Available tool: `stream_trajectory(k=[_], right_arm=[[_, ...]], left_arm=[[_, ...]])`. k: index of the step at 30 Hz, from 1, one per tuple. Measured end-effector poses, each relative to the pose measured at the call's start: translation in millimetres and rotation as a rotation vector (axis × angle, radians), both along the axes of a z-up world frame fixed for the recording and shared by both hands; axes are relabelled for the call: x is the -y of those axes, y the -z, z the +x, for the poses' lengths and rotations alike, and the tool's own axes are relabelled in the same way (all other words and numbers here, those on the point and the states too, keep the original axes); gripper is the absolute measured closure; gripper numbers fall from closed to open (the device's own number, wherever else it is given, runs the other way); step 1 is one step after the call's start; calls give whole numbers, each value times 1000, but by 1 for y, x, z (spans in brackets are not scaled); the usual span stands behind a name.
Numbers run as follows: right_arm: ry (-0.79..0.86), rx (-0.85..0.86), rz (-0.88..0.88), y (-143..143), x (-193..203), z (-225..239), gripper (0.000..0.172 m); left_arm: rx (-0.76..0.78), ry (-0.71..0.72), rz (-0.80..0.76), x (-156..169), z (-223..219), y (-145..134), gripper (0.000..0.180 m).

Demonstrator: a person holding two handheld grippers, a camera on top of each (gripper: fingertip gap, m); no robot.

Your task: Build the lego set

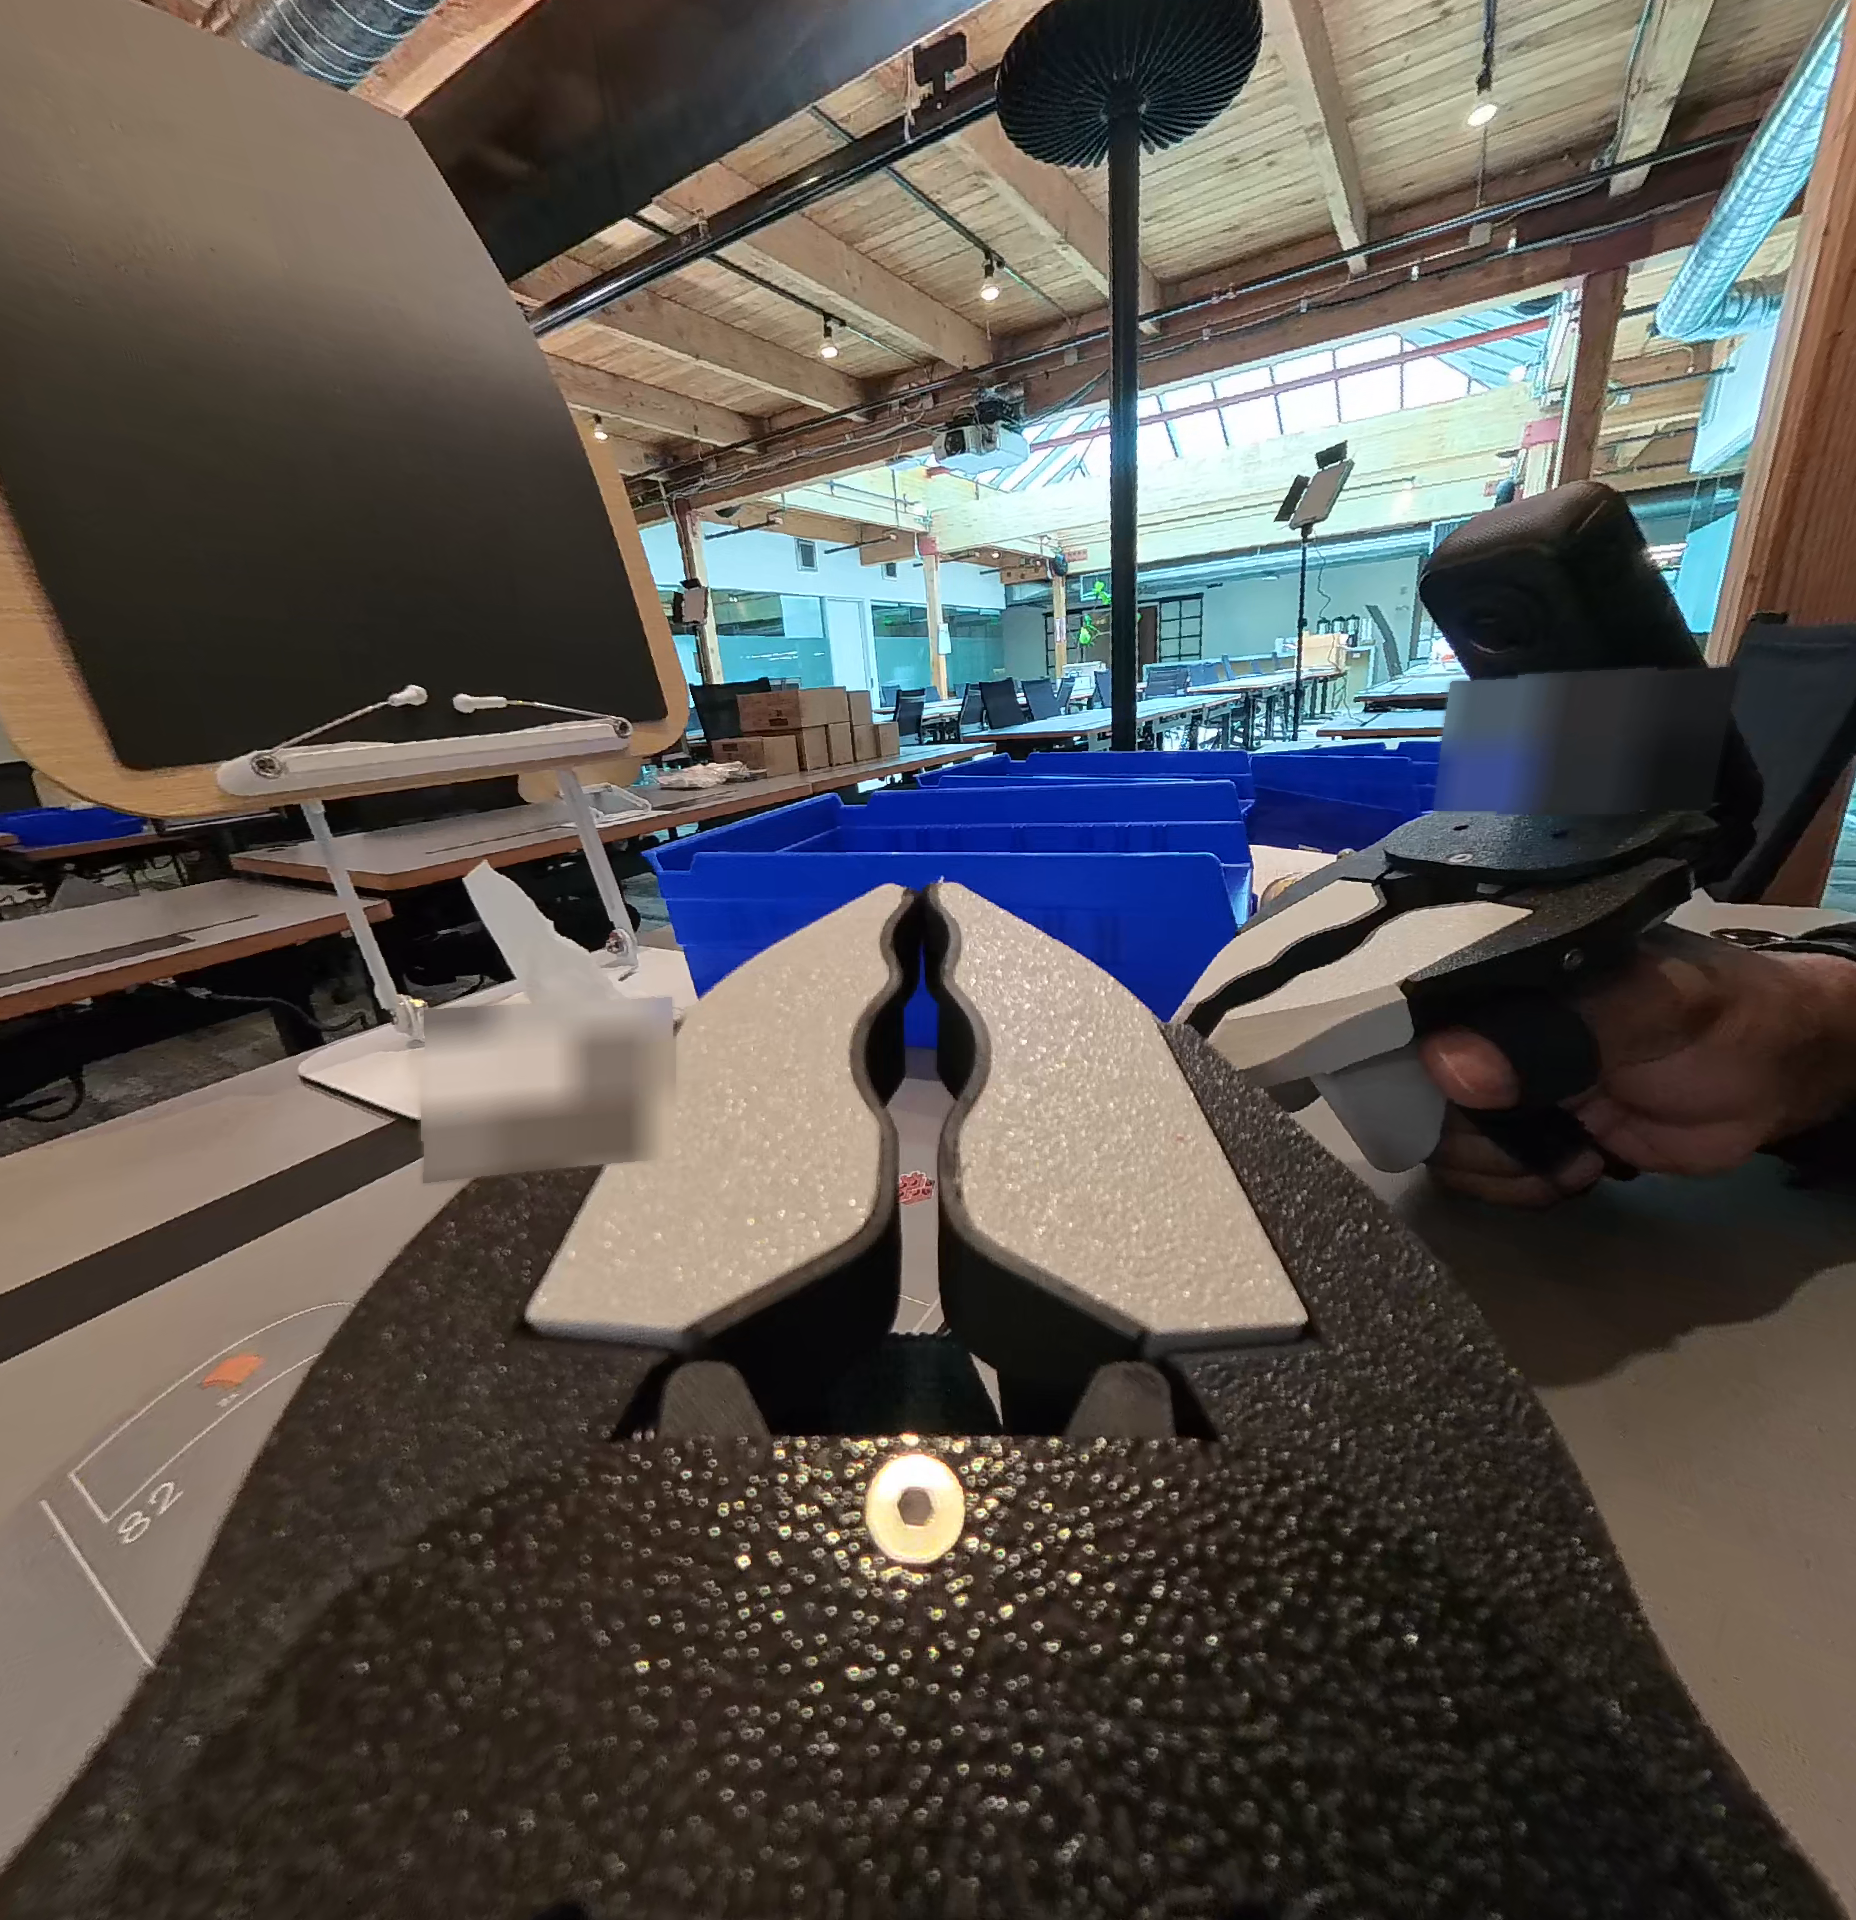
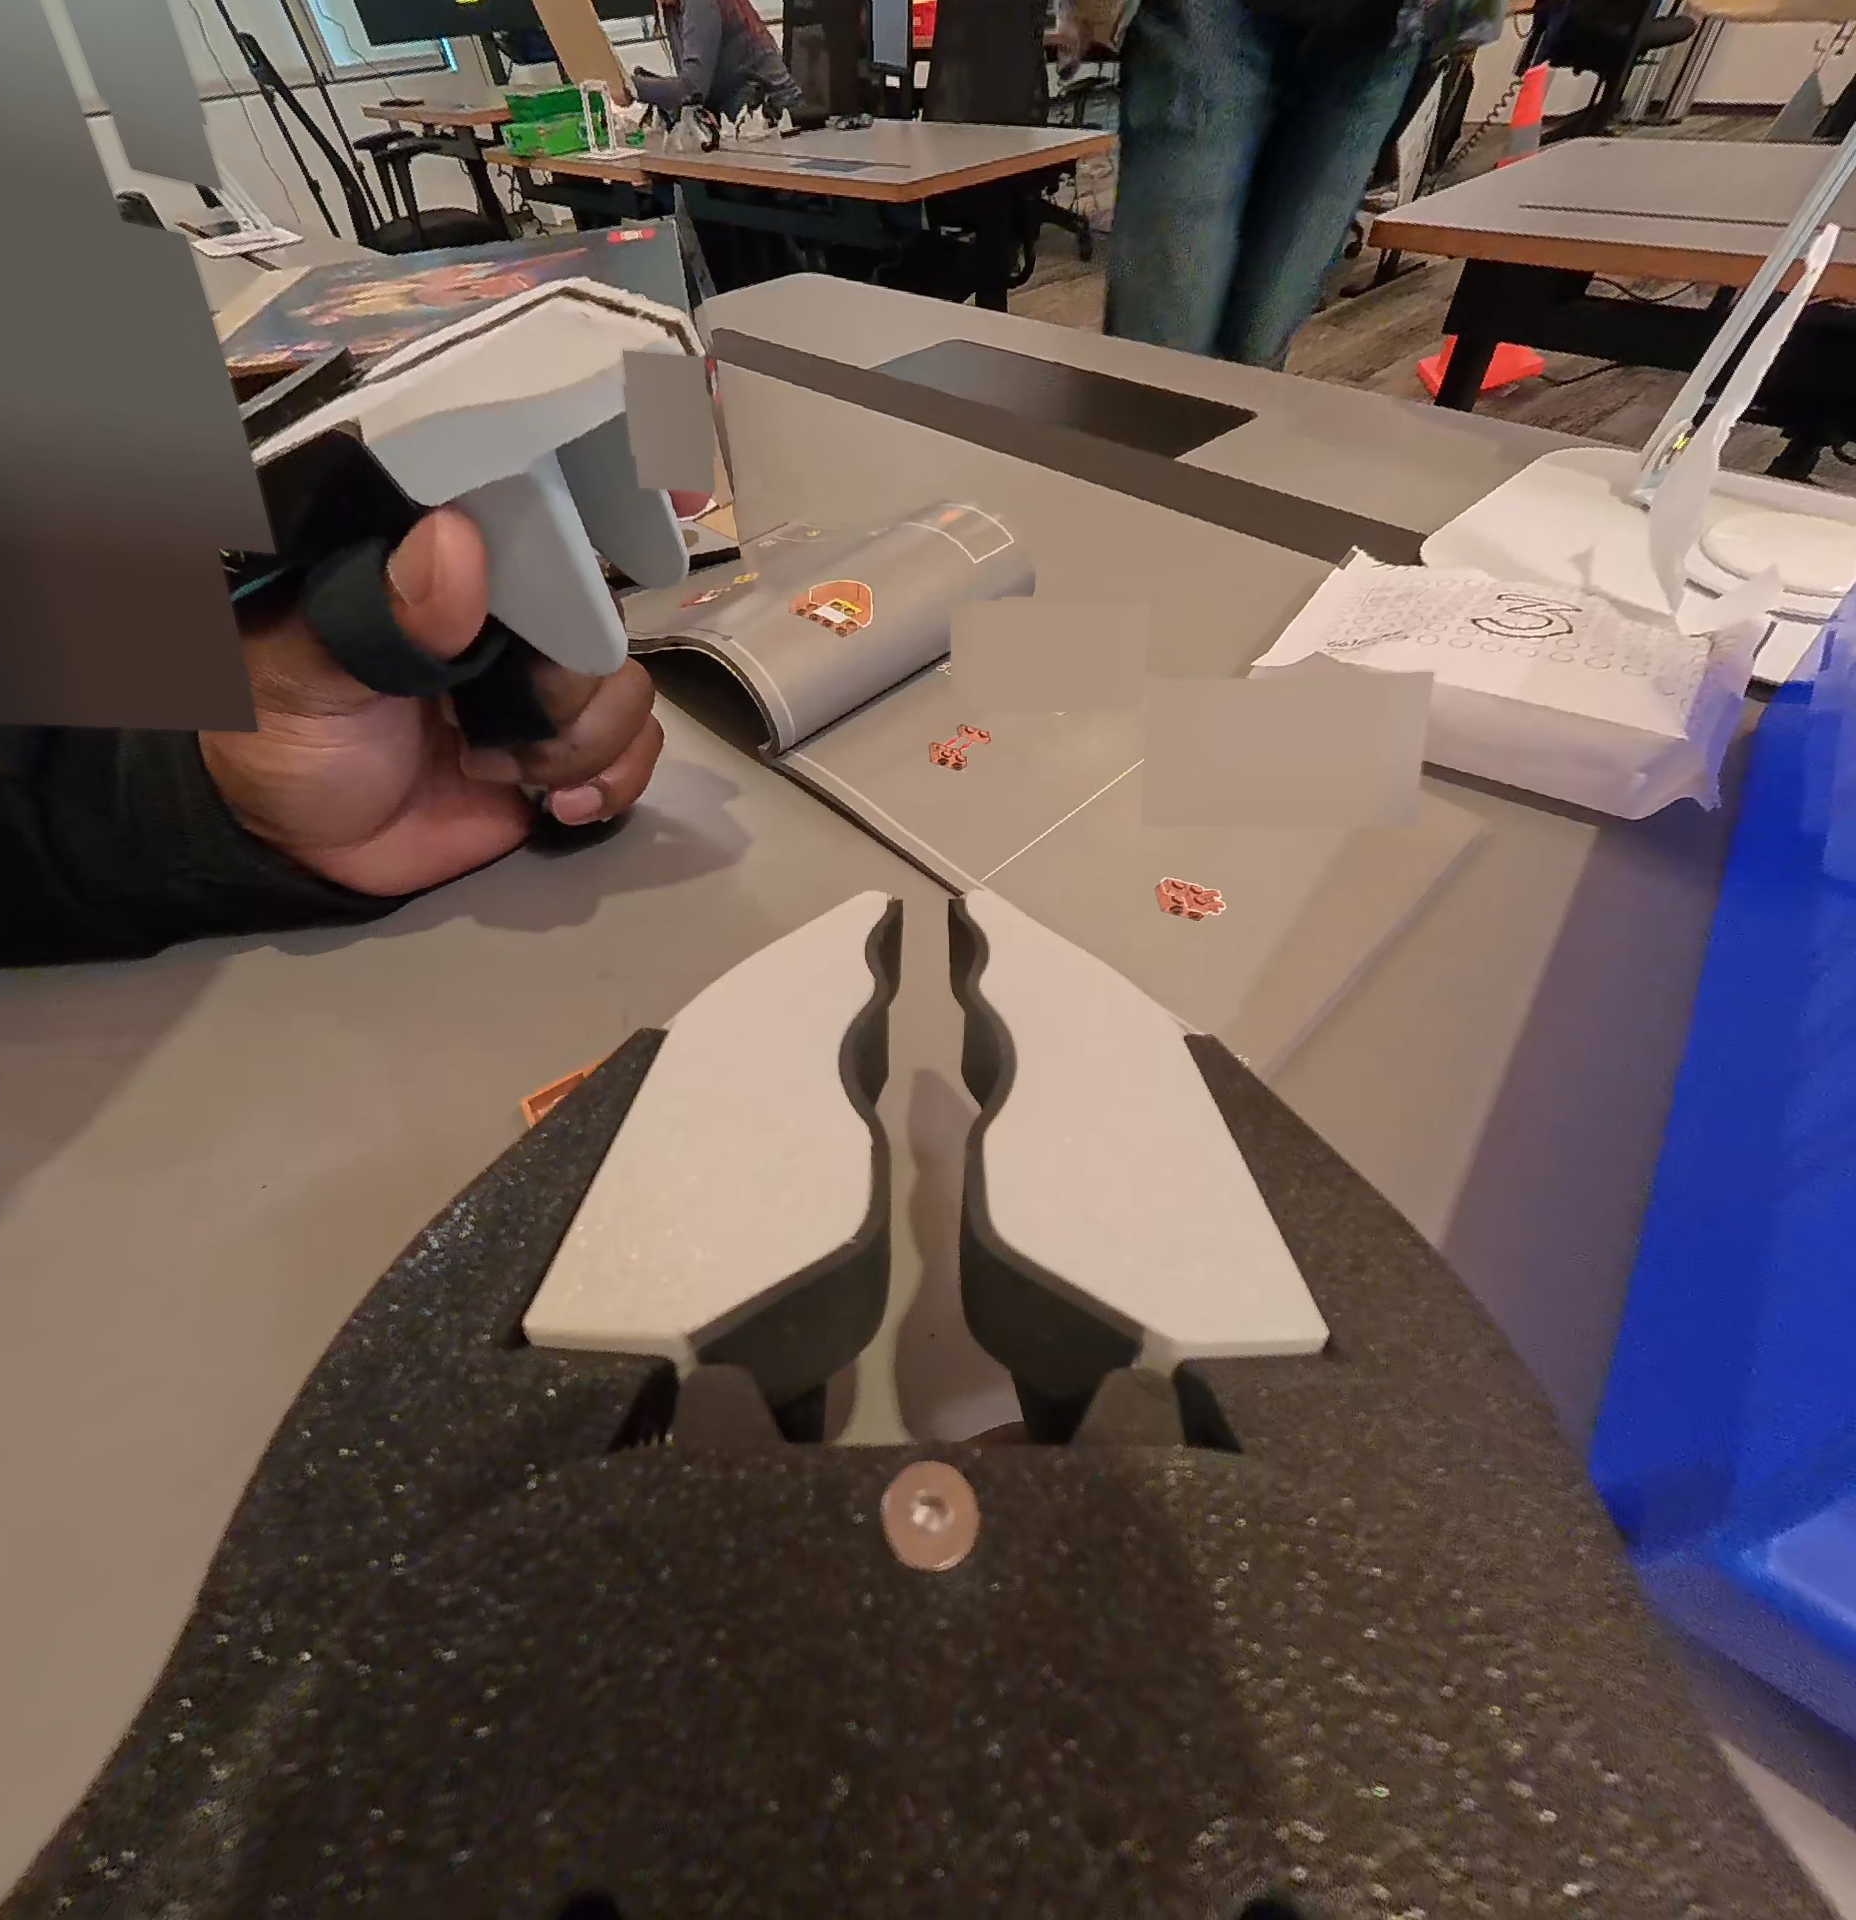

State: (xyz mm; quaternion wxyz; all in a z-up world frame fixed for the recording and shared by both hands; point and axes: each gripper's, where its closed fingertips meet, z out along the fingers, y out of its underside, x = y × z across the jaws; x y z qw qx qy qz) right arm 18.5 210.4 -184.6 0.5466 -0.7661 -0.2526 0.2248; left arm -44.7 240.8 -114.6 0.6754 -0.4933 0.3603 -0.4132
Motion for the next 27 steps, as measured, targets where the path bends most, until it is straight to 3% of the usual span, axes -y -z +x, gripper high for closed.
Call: stream_trajectory(k=[8,11,15,18,21,27], right_arm=[[-10,-4,6,-1,1,-1,163],[-64,-45,29,-8,11,-8,155],[-87,-98,190,-64,33,4,151],[35,84,350,-111,36,65,156],[148,353,303,-129,22,151,159],[-140,983,-163,-58,-15,251,163]], left_arm=[[-2,8,-2,0,0,0,180],[-2,14,1,1,0,0,180],[-11,21,10,3,2,1,180],[-22,21,17,4,3,2,180],[-38,16,26,5,4,3,180],[-91,-13,39,2,11,8,180]])
